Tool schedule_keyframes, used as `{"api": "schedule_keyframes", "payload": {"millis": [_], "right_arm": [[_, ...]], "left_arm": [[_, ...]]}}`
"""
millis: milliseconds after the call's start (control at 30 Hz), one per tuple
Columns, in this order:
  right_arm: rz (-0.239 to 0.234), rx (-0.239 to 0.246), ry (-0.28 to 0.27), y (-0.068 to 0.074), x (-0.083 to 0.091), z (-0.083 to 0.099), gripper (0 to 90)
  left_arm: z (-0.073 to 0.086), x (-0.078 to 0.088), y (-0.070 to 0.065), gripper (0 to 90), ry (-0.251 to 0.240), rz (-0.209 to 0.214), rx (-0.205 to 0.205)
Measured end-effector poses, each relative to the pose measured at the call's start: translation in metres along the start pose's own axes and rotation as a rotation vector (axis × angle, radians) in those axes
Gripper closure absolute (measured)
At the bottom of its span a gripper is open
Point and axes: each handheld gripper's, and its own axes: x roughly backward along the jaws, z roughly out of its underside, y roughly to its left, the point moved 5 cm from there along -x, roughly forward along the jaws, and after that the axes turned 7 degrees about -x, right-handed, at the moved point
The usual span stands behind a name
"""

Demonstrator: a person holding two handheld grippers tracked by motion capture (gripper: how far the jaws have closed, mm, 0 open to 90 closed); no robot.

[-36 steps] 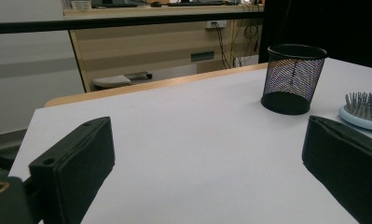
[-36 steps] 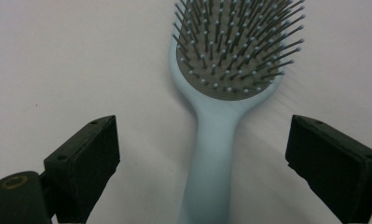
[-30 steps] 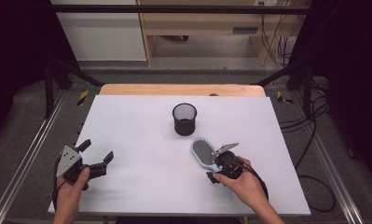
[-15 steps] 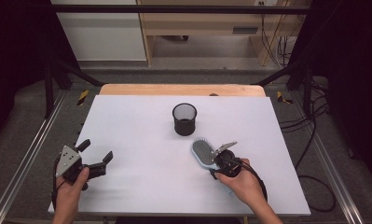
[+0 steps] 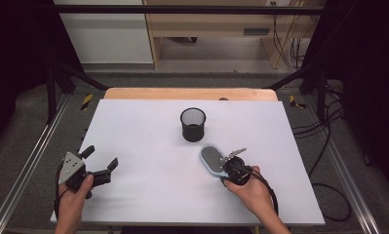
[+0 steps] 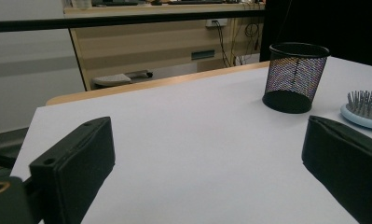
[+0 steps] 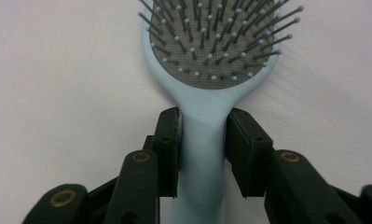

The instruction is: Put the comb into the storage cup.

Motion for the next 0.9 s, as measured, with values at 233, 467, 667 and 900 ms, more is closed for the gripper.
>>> {"api": "schedule_keyframes", "payload": {"millis": [233, 467, 667, 900], "right_arm": [[0.007, 0.002, 0.005, 0.000, 0.000, -0.001, 69.8], [0.005, 0.034, -0.010, -0.003, 0.004, 0.000, 69.9], [-0.005, 0.037, -0.054, -0.009, 0.015, 0.001, 69.9], [-0.006, -0.015, -0.185, -0.025, 0.034, -0.005, 69.9]], "left_arm": [[0.000, 0.000, 0.000, 2.5, 0.000, 0.000, 0.002], [0.000, 0.001, 0.001, 2.5, -0.002, -0.001, 0.004], [0.000, 0.000, 0.001, 2.6, 0.002, -0.004, 0.004], [0.001, 0.001, 0.002, 2.6, 0.003, -0.012, 0.008]]}}
